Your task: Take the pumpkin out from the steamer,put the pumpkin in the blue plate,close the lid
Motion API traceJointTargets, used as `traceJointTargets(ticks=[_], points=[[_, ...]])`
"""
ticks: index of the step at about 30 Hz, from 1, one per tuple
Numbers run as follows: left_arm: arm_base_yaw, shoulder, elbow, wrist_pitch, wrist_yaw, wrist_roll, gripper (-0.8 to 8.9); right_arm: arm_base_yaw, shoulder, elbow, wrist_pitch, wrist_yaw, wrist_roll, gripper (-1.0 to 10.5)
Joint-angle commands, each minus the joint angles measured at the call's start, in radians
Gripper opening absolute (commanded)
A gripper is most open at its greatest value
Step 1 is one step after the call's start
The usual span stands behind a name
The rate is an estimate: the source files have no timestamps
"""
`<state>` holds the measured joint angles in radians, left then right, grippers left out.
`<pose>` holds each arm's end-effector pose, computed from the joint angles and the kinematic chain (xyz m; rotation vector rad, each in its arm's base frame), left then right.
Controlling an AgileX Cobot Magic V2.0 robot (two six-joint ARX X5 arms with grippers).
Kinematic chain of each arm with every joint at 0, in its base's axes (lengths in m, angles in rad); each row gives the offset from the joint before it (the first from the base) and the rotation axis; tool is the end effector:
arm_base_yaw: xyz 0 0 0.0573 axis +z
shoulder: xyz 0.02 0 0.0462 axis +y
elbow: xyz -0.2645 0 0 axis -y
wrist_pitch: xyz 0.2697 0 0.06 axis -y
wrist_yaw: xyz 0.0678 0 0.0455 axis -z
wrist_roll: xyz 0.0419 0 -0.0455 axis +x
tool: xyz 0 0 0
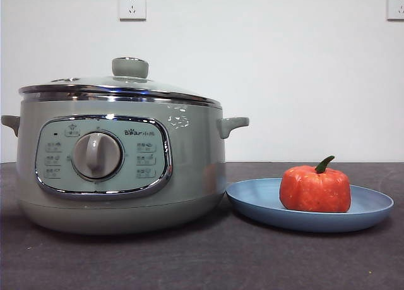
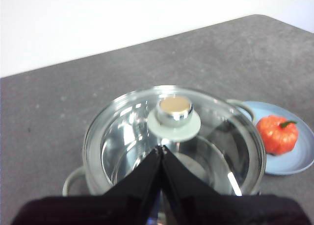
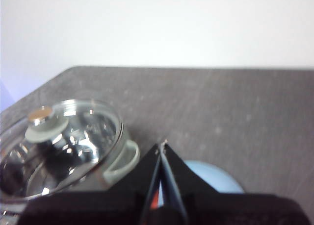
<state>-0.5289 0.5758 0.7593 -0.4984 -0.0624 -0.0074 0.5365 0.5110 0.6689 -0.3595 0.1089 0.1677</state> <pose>0.1365 -0.0768 0.3218 0.0854 0.3057 -0.4615 0.1342 0.0745 0.3126 0.1002 0.2277 0.4086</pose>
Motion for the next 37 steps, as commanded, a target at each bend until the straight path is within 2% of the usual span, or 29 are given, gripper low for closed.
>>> traceJointTargets(ticks=[1, 4, 20, 23, 26, 28, 32, 37], points=[[-0.003, -0.003, -0.003, -0.019, -0.001, 0.008, -0.05, 0.001, 0.005, -0.01, -0.002, 0.035, 0.066, 0.0], [-0.002, 0.002, -0.003, -0.06, -0.001, 0.008, -0.03, 0.001, 0.004, -0.01, -0.033, 0.078, 0.063, 0.0], [-0.002, -0.019, -0.003, -0.136, 0.011, 0.012, -0.03, 0.001, 0.005, -0.01, -0.185, 0.081, 0.063, 0.0], [0.048, -0.116, -0.003, -0.185, -0.013, 0.012, -0.03, 0.001, 0.005, -0.01, -0.205, 0.08, 0.063, 0.0], [0.136, -0.227, -0.016, -0.183, -0.004, -0.032, -0.03, 0.001, 0.005, -0.01, -0.213, 0.081, 0.063, 0.0], [0.22, -0.309, -0.051, -0.127, -0.007, -0.056, -0.03, 0.002, 0.005, -0.01, -0.212, 0.081, 0.063, 0.0], [0.337, -0.434, -0.167, -0.003, -0.008, -0.047, -0.03, 0.002, 0.005, -0.01, -0.214, 0.081, 0.063, 0.0], [0.421, -0.566, -0.383, 0.13, -0.008, -0.016, -0.03, 0.002, 0.005, -0.01, -0.214, 0.081, 0.063, 0.0]])
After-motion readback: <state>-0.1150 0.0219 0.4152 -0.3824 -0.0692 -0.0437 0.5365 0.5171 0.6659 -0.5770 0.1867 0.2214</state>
